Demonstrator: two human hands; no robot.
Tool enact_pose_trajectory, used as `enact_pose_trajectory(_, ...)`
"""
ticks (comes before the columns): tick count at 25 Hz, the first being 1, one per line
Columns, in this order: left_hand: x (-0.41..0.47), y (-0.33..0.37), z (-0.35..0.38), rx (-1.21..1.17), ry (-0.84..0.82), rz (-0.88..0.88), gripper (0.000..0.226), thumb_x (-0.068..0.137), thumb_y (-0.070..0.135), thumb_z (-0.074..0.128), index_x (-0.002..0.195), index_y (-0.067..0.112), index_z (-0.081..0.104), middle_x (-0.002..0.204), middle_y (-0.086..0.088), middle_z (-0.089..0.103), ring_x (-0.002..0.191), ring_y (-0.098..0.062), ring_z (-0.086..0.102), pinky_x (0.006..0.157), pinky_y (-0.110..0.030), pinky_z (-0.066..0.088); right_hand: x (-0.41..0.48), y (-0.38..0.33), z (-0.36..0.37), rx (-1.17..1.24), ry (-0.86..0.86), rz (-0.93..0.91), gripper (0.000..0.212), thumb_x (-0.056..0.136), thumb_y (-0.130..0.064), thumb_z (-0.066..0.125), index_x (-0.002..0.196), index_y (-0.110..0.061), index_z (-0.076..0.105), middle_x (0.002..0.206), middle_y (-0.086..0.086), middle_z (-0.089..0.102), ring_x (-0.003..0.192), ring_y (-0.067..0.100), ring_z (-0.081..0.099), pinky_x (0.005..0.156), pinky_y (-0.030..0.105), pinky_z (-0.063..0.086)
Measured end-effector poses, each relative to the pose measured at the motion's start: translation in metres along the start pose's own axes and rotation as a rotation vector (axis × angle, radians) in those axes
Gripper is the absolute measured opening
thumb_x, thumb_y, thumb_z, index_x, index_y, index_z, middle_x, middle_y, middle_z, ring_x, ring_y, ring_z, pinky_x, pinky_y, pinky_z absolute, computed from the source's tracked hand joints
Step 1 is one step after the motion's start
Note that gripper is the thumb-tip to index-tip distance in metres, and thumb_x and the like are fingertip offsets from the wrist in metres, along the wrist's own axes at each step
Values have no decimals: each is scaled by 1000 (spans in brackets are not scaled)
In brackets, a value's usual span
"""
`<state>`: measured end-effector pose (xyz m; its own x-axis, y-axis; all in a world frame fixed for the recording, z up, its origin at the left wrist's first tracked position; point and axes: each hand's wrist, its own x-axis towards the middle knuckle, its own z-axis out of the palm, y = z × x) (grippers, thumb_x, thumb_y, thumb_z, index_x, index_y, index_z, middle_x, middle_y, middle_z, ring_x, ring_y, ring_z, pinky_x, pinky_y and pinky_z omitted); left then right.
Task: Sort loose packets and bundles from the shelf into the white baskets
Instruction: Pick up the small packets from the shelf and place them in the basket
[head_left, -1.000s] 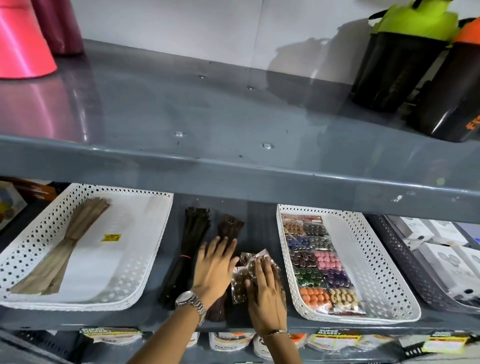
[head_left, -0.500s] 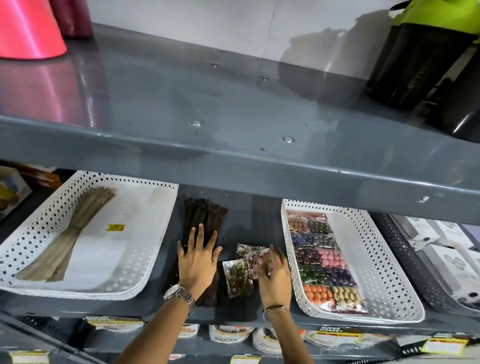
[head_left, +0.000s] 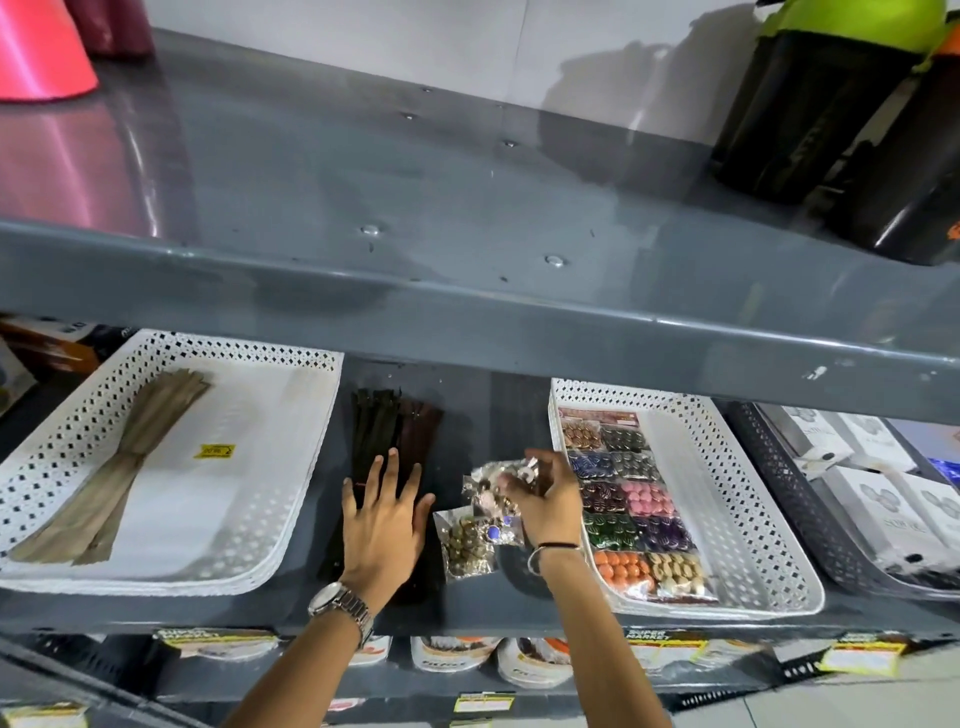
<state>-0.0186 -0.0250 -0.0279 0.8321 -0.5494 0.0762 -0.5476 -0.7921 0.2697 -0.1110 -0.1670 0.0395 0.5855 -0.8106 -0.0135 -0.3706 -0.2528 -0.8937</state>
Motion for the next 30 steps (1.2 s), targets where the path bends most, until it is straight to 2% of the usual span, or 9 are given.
enact_pose_trajectory(3, -2, 3, 2, -26, 55, 49, 63, 94, 46, 16, 110, 14, 66, 129, -17, 58, 122, -32, 51, 94, -58, 41, 14, -15, -68, 66, -3, 22, 41, 68, -9, 78, 102, -9, 55, 98, 7, 58, 90, 20, 52, 80, 28, 45)
enact_pose_trajectory(7, -3, 8, 6, -54, 109, 105, 74, 95, 48, 5, 102, 13, 69, 128, -15, 59, 124, -31, 50, 99, -54, 36, 41, 24, -146, -4, -184, 283, 42, 66, -2, 76, 100, -11, 52, 100, 11, 65, 101, 29, 61, 87, 36, 50)
enact_pose_trajectory(10, -1, 12, 5, -48, 117, 122, 76, 95, 49, 4, 101, 13, 70, 127, -15, 60, 123, -31, 50, 101, -52, 37, 44, 51, -148, -266, -381, 408, 48, 70, -5, 75, 110, -7, 50, 96, 8, 60, 74, 11, 52, 60, 20, 42)
enact_pose_trajectory(13, 0, 10, 3, -29, 101, 121, 76, 94, 50, 4, 101, 12, 70, 126, -16, 60, 123, -32, 50, 101, -52, 37, 39, 61, -136, -492, -535, 428, 44, 70, -16, 77, 103, -12, 48, 90, 2, 49, 69, 9, 43, 56, 19, 38)
enact_pose_trajectory(16, -3, 3, 4, -18, 68, 84, 76, 94, 50, 3, 103, 13, 69, 126, -17, 60, 123, -33, 50, 99, -54, 38, 38, 56, -135, -710, -469, 353, 57, 64, -27, 81, 111, -10, 53, 103, 5, 54, 94, 18, 52, 74, 26, 47)
enact_pose_trajectory(18, -5, 0, 7, -19, 63, 63, 76, 94, 49, 3, 104, 13, 69, 126, -17, 60, 121, -33, 51, 99, -54, 39, 31, 37, -123, -624, -247, 151, 62, 61, -32, 82, 112, -11, 55, 104, 3, 58, 102, 21, 56, 87, 32, 49)
enact_pose_trajectory(20, -5, 3, 8, -29, 43, 49, 74, 94, 48, 5, 104, 14, 69, 127, -17, 59, 120, -32, 53, 100, -51, 37, 17, 6, -93, -465, -162, -98, 52, 68, -27, 78, 112, -10, 54, 98, -2, 55, 94, 16, 56, 81, 28, 48)
enact_pose_trajectory(24, -6, 0, 9, -51, 29, 32, 67, 95, 48, 10, 107, 16, 68, 129, -15, 58, 118, -31, 54, 103, -46, 28, 13, -16, -5, -711, -536, -201, 46, 84, -17, 60, 127, -17, 44, 129, 7, 51, 121, 26, 49, 103, 40, 43)
enact_pose_trajectory(30, -6, -2, 11, -37, 21, 27, 69, 95, 46, 5, 107, 17, 67, 128, -14, 59, 116, -29, 56, 104, -44, 24, 45, -4, 7, -853, -552, -14, 54, 73, -12, 73, 122, -12, 50, 126, 10, 59, 118, 29, 54, 101, 40, 45)
